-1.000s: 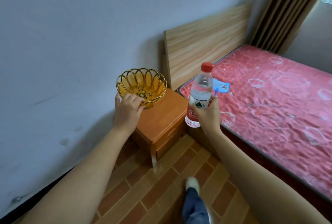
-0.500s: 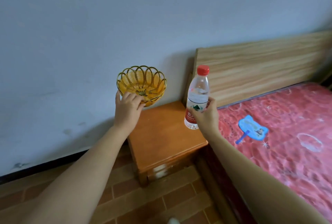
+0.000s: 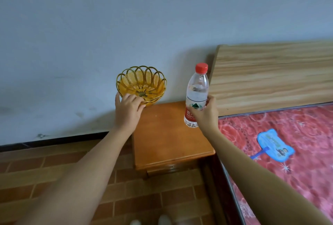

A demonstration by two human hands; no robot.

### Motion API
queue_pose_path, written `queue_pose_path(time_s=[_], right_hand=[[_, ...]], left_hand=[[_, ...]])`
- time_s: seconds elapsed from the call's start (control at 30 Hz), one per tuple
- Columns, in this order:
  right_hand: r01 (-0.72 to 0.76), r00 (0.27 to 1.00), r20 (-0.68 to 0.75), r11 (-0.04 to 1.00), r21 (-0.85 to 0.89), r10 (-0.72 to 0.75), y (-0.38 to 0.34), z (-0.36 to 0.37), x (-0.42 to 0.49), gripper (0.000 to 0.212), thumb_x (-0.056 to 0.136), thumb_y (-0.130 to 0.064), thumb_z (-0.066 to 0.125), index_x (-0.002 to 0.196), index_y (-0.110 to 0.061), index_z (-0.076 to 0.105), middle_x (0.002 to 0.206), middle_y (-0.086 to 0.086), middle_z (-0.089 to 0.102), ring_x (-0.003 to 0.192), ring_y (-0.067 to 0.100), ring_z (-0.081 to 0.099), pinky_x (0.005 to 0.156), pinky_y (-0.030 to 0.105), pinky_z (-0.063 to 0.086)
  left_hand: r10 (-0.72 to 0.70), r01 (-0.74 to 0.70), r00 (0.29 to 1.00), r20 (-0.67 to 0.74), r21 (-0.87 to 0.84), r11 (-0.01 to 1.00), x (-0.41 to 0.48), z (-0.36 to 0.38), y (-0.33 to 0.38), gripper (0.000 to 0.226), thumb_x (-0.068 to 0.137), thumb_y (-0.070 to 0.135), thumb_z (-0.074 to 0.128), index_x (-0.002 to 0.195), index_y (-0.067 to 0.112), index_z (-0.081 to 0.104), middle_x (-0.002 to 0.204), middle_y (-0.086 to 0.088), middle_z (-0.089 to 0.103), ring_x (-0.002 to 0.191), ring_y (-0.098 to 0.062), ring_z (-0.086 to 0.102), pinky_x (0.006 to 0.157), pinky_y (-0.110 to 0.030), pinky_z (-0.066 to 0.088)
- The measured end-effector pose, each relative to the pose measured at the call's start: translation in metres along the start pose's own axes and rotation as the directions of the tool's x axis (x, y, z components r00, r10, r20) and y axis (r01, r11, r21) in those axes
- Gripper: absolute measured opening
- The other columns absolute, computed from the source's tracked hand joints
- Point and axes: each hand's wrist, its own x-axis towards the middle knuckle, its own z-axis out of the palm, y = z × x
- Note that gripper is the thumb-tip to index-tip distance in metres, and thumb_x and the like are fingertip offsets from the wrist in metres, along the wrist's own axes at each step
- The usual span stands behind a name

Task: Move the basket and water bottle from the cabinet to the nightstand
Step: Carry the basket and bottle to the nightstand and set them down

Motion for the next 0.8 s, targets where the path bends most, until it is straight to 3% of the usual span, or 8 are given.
queue_pose_path(time_s=[0.23,0.4,0.5,0.67,0.8], right_hand=[[-0.005,1.0,0.014,0.998,-0.059,0.006,0.028,0.022,0.028,0.062,0.067,-0.022,0.079,0.117,-0.014,0.042,0.106,0.0,0.057,0.096,0.016,0.057,0.082,0.033,0.051],[-0.005,1.0,0.011,0.998,-0.07,0.006,0.063,0.055,0.055,0.06,0.069,-0.018,0.078,0.117,-0.011,0.043,0.106,0.002,0.057,0.094,0.013,0.054,0.081,0.028,0.047],[-0.029,0.999,0.023,0.997,-0.07,0.031,0.091,0.084,0.076,0.061,0.073,-0.018,0.075,0.122,-0.009,0.04,0.104,-0.003,0.05,0.095,0.011,0.05,0.08,0.025,0.044],[-0.044,0.999,-0.014,0.997,-0.07,0.043,0.151,0.135,0.109,0.057,0.072,-0.024,0.075,0.119,-0.012,0.045,0.102,-0.004,0.053,0.096,0.013,0.055,0.076,0.023,0.043],[-0.055,0.998,-0.009,0.995,-0.089,0.054,0.19,0.171,0.132,0.06,0.07,-0.022,0.076,0.118,-0.011,0.043,0.105,-0.002,0.054,0.094,0.012,0.052,0.076,0.026,0.045]], left_hand=[[-0.069,0.068,0.996,0.058,0.023,0.997,-0.003,0.04,-0.013,0.012,0.075,0.015,0.074,0.083,0.008,0.069,0.084,-0.008,0.07,0.091,-0.031,0.061,0.101,-0.057,0.031],[-0.089,0.09,0.992,0.089,-0.007,0.996,-0.007,0.097,-0.036,0.012,0.074,0.015,0.075,0.083,0.008,0.07,0.08,-0.008,0.07,0.086,-0.03,0.06,0.096,-0.052,0.036],[-0.099,0.101,0.989,0.112,-0.019,0.995,-0.01,0.139,-0.058,0.011,0.073,0.013,0.075,0.081,0.007,0.07,0.078,-0.009,0.069,0.083,-0.031,0.059,0.091,-0.053,0.04],[-0.098,0.107,0.981,0.165,-0.05,0.993,-0.014,0.212,-0.094,0.012,0.071,0.01,0.076,0.081,0.005,0.07,0.077,-0.01,0.068,0.083,-0.033,0.059,0.089,-0.058,0.042],[-0.108,0.121,0.978,0.181,-0.064,0.991,-0.016,0.258,-0.111,0.012,0.072,0.011,0.075,0.081,0.007,0.07,0.078,-0.008,0.069,0.085,-0.03,0.059,0.096,-0.061,0.037]])
